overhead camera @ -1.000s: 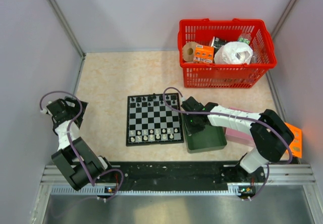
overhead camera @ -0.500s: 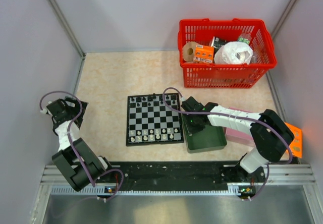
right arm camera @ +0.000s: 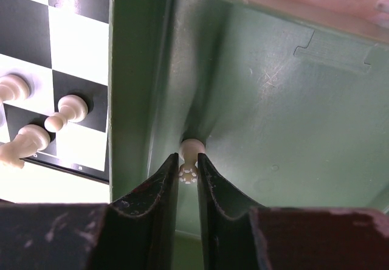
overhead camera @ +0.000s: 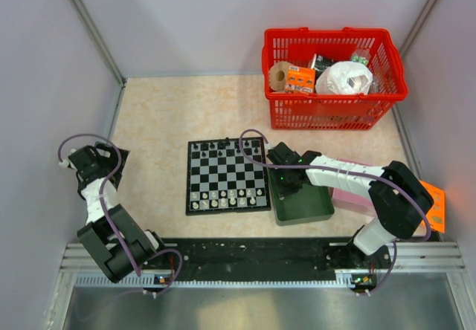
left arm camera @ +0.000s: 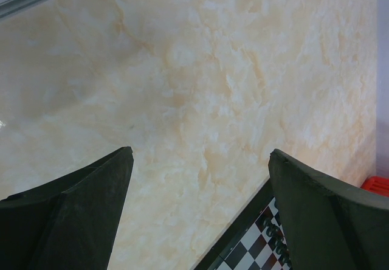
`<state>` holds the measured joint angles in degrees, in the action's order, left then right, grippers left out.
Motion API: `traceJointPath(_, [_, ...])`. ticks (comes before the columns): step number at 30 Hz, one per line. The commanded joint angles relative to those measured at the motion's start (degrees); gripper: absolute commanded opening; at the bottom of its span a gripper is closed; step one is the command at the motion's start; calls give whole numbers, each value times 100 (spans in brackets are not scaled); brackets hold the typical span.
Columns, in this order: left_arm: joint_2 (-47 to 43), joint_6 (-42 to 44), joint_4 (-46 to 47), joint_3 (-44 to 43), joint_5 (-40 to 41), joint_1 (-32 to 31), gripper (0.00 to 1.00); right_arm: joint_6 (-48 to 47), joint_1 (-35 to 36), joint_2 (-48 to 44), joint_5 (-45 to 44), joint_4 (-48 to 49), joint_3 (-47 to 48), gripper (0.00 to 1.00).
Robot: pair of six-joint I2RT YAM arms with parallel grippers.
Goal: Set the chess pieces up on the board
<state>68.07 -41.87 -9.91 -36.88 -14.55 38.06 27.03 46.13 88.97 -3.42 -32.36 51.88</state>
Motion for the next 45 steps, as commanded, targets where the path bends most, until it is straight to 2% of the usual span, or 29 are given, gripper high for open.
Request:
traceJointPath(1, [4, 30, 244, -3, -13, 52, 98, -66, 72, -125, -97, 63, 297, 18])
traceJointPath(4, [31, 38, 262, -12, -39, 43, 98, -66, 63, -117, -115, 19, 332, 27])
traceJointPath(7, [39, 38, 262, -3, -48, 52, 98, -57, 63, -152, -115, -16, 341, 26])
traceJointPath(9, [31, 47, 253, -12, -40, 52, 98, -57, 72, -204, -115, -42, 332, 21])
traceJointPath(11, [30, 38, 253, -3, -31, 43, 98, -57, 72, -213, -106, -112, 367, 20])
traceJointPath(16, [31, 47, 262, -3, -40, 43, 98, -66, 89, -222, -150, -271, 385, 30])
traceJointPath(18, [22, 38, 262, 6, -48, 52, 98, -66, 115, -213, -159, -271, 376, 30])
traceJointPath(26, [4, 38, 244, -3, -40, 52, 98, -83, 160, -143, -115, -288, 437, 19])
traceJointPath(28, [13, 38, 262, 6, -40, 43, 98, -92, 160, -169, -167, -332, 490, 13])
traceJointPath(39, [48, 12, 306, -21, -75, 52, 98, -110, 291, -924, -467, -877, 1236, 9])
traceJointPath(45, [74, -23, 350, -21, -119, 52, 98, -84, 845, -820, -150, -825, 1606, 9])
